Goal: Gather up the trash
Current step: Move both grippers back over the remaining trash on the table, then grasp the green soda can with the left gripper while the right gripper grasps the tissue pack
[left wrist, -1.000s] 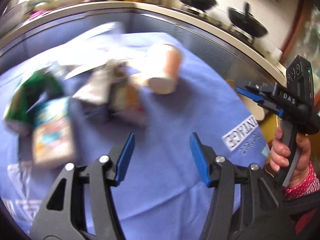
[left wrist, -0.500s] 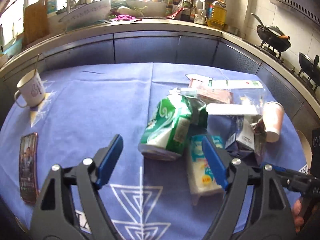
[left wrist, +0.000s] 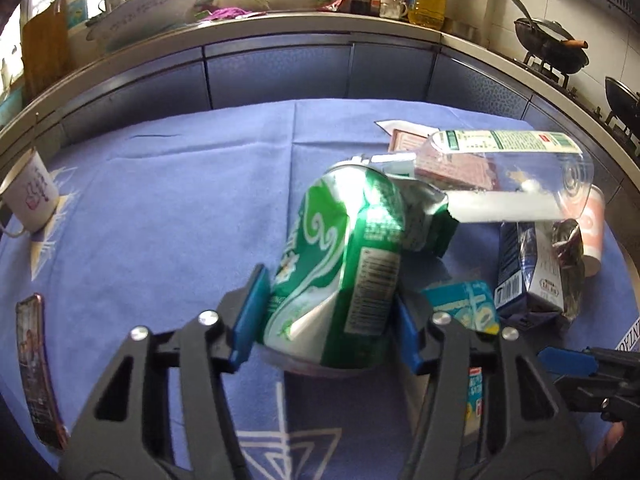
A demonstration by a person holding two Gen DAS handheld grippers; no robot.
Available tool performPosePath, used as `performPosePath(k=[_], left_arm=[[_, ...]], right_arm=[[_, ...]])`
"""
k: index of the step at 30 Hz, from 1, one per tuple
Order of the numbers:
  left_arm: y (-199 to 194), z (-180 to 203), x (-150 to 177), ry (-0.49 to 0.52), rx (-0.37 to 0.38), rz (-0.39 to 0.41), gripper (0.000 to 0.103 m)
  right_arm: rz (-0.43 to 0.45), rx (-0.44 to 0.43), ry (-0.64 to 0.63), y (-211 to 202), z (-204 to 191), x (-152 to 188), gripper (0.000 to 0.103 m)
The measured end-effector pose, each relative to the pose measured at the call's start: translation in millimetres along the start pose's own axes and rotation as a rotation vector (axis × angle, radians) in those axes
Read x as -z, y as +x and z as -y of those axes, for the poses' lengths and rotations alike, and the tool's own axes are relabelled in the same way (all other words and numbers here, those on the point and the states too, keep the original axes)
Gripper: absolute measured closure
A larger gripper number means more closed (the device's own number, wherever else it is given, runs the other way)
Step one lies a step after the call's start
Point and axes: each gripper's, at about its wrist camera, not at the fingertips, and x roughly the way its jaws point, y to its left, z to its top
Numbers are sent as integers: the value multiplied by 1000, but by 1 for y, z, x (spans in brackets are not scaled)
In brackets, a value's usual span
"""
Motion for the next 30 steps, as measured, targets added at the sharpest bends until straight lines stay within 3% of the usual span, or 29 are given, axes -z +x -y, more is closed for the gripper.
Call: performPosePath(k=[20,22,23,30], left_arm=[[-1,-31,0,-93,168,32,56],[-4,-34,3,-101,171,36,58],[-5,-35,4,-107,174,38,59],[-20,-56,13,-192,228,26,66]], right_arm=[[-74,10,19,49,-9,-11,44],[-90,14,-2,52,-13,-11,51],[-97,28,-17,52,-14,-8,64],[-53,76,-124,34,-28,-4,75]])
